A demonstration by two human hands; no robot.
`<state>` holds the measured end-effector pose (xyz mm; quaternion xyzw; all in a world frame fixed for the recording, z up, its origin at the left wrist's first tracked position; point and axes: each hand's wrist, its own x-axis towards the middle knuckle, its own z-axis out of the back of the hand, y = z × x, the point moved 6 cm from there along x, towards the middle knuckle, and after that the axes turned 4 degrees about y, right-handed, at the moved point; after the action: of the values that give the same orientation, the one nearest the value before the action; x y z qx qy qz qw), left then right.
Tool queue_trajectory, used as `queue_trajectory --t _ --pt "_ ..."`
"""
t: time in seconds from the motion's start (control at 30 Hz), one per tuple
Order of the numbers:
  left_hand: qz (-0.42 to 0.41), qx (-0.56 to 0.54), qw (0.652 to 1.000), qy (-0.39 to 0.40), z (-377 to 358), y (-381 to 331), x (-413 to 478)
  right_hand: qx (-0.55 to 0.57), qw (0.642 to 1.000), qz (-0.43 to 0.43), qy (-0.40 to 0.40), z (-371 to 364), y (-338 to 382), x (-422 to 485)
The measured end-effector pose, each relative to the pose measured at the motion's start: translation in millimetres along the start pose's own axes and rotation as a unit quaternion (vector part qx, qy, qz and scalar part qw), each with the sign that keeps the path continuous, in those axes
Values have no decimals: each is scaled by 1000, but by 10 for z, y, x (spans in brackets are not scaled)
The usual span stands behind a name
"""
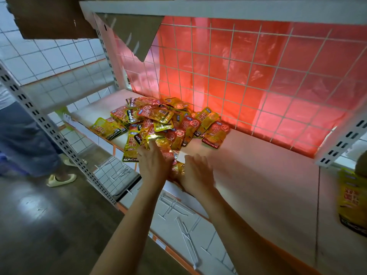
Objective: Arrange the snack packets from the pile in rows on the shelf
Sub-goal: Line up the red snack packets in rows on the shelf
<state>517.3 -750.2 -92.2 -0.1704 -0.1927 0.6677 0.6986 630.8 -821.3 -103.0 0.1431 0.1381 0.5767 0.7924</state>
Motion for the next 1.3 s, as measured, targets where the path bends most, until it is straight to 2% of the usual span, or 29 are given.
queue_trajectory --t 0.1,0.2,0.4,0.43,0.5,0.57,0.67,0.83,0.93,1.13,1.3 --pt "-25 -17 999 11 -34 -59 29 -5 1000 -23 10 37 -81 10" --pt "-55 -75 995 38 -78 -132 41 52 997 -48 22 50 -209 -31" --pt "-111 -189 975 44 -102 -367 -31 157 976 -141 -58 254 -694 -202" --pt "-105 -231 965 61 -133 -406 -45 184 968 -155 -69 290 -790 -233" --pt "-79 -364 919 130 -205 -531 -129 236 953 -168 -94 365 -970 -297" --pt "-91 -425 884 174 -267 -708 -231 281 936 -171 -125 456 -1136 -371" --pt "-147 -388 886 205 -369 -990 -399 337 905 -188 -181 599 -1384 -530" --pt "-149 -412 877 197 -549 -1384 -669 383 860 -205 -269 819 -1772 -877" --pt "-158 -432 857 231 -673 -1656 -874 399 835 -216 -311 949 -2031 -1119" --pt "-154 -460 822 297 -971 -2187 -1408 421 797 -221 -372 1204 -2520 -1645" --pt "-177 -441 809 346 -1180 -2607 -1952 443 767 -235 -401 1367 -2952 -2176"
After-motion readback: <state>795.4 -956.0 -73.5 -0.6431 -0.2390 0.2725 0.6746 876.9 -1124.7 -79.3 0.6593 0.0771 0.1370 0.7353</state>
